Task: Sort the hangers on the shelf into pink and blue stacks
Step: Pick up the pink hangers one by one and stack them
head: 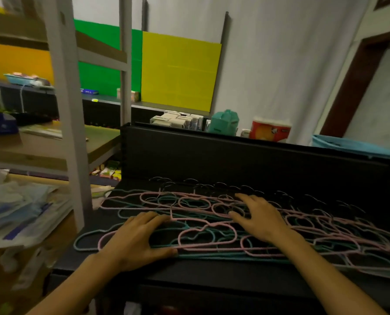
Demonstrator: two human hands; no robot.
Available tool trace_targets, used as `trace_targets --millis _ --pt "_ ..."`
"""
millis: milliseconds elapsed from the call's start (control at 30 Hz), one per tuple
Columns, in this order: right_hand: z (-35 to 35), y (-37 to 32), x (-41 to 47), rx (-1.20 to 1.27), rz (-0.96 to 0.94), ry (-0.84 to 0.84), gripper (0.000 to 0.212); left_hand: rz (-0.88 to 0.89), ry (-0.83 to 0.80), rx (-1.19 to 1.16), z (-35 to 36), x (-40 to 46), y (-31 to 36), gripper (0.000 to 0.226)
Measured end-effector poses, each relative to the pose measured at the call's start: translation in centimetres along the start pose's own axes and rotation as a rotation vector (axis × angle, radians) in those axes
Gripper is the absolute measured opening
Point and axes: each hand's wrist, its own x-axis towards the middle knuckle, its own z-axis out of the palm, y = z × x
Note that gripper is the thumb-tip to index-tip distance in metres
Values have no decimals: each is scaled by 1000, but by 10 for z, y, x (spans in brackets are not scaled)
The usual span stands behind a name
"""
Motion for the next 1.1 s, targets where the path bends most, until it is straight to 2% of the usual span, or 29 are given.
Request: trace_targets --millis 200,367,500,600,700,833,1033,1100 --pt "-8 21 -36 -23 119 62 65 72 93 88 -8 2 -12 88" --pt "-6 34 -60 -52 213 51 66 83 143 101 -10 9 -22 107" --pt "-3 33 -65 -52 217 52 65 83 197 120 -9 16 -25 114" --pt "0 27 -58 -60 196 39 65 64 204 114 -10 20 -26 120" --pt "0 19 -48 -91 161 2 69 47 234 134 -11 25 -31 110" --pt "3 22 -42 -20 120 -126 86 15 220 129 -11 34 -34 129" --pt "9 23 -44 90 44 -157 104 4 234 97 -7 43 -31 127" --pt "10 21 -45 91 7 -174 102 -5 221 96 -7 45 -31 126"
